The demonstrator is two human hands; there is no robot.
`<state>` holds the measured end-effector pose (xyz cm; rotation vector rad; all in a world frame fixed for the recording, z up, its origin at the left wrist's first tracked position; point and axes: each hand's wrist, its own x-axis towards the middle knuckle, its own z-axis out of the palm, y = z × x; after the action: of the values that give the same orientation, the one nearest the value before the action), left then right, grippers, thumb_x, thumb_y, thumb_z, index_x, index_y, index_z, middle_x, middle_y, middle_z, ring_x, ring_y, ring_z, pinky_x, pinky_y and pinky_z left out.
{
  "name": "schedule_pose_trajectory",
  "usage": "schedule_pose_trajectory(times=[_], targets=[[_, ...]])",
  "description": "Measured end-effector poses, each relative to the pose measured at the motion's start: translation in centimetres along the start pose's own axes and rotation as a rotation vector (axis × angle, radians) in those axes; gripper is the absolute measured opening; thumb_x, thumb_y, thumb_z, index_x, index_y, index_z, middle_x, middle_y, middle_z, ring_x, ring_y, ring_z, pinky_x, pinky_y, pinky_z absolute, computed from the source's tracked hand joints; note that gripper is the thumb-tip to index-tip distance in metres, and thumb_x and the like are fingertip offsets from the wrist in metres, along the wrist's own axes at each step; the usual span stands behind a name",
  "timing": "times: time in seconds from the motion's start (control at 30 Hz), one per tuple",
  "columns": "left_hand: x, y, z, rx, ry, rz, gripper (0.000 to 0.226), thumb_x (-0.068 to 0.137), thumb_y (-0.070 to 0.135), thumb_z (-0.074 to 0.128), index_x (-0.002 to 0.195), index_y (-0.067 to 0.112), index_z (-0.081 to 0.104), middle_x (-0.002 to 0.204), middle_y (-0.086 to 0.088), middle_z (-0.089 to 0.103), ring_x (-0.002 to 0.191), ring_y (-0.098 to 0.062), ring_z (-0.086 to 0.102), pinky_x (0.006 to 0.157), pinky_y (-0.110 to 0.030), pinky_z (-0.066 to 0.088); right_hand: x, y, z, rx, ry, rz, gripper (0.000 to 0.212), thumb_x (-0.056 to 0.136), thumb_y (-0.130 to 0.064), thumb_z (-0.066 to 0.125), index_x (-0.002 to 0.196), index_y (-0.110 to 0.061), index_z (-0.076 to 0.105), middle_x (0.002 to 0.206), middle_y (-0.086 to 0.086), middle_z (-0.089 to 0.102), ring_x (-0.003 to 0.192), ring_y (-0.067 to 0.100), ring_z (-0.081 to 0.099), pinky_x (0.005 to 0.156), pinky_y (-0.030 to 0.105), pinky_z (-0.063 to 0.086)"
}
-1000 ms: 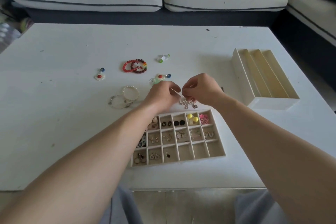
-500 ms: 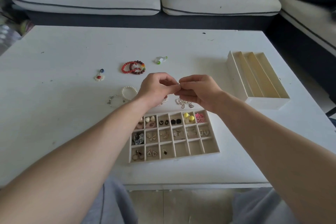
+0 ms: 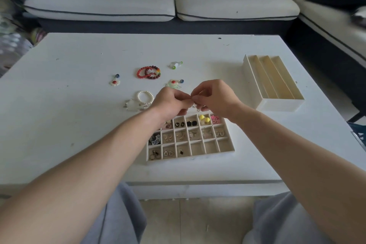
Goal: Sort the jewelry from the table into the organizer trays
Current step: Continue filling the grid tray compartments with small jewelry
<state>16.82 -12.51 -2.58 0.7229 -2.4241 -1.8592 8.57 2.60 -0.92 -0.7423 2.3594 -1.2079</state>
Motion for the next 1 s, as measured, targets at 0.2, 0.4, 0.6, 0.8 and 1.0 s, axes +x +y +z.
schedule_pose_trajectory(times=[0.2, 0.4, 0.6, 0.8, 1.0], targets=[[-2.2, -0.7, -0.7, 0.015, -0.093, -0.097, 0.003, 0.084, 0.011, 0.081, 0.084, 0.011, 0.078, 0.070, -0.006, 0.068, 0.066, -0.018, 0.061, 0.065, -0.027, 0.053, -2.0, -1.1, 0.0, -0.107, -0.141, -0.021, 0.013, 0.087, -0.004, 0.072, 0.087, -0.016, 0.076, 0.080, 0.006, 0.076, 0.064, 0.016, 0.069, 0.048, 0.016, 0.047], [-4.5, -1.2, -1.9, 0.188, -0.155, -0.086, 0.005, 0.082, 0.019, 0.083, 0.086, 0.017, 0.081, 0.075, -0.006, 0.070, 0.065, -0.014, 0.057, 0.063, -0.029, 0.045, -2.9, -0.8, 0.6, 0.111, -0.337, 0.093, 0.013, 0.084, 0.005, 0.073, 0.089, -0.007, 0.077, 0.081, 0.017, 0.071, 0.069, 0.017, 0.066, 0.065, 0.024, 0.058], [-4.5, -2.3, -3.1, 0.442, -0.171, -0.029, 0.001, 0.086, 0.021, 0.080, 0.086, 0.022, 0.080, 0.075, 0.011, 0.073, 0.073, -0.010, 0.065, 0.075, -0.029, 0.053, -3.5, -1.1, 2.1, -0.138, -0.429, 0.087, 0.009, 0.083, -0.004, 0.076, 0.087, -0.012, 0.076, 0.083, 0.014, 0.076, 0.061, 0.014, 0.066, 0.053, 0.020, 0.051], [-5.1, -2.4, -3.2, 0.665, -0.305, -0.015, 0.028, 0.090, 0.004, 0.066, 0.084, 0.030, 0.075, 0.096, 0.012, 0.074, 0.094, -0.008, 0.067, 0.085, -0.021, 0.051, -4.1, -1.1, 4.4, -0.461, -0.388, 0.016, 0.013, 0.077, -0.012, 0.082, 0.083, -0.021, 0.076, 0.074, -0.012, 0.069, 0.060, -0.002, 0.061, 0.058, 0.016, 0.047], [-4.9, -2.4, -3.2, 0.747, -0.319, -0.012, 0.029, 0.091, 0.005, 0.063, 0.084, 0.031, 0.071, 0.101, 0.009, 0.073, 0.097, -0.012, 0.066, 0.082, -0.022, 0.049, -4.1, -1.0, 5.8, -0.626, -0.362, -0.033, 0.025, 0.081, -0.012, 0.073, 0.068, -0.031, 0.066, 0.080, -0.012, 0.066, 0.080, 0.011, 0.065, 0.072, 0.028, 0.057]])
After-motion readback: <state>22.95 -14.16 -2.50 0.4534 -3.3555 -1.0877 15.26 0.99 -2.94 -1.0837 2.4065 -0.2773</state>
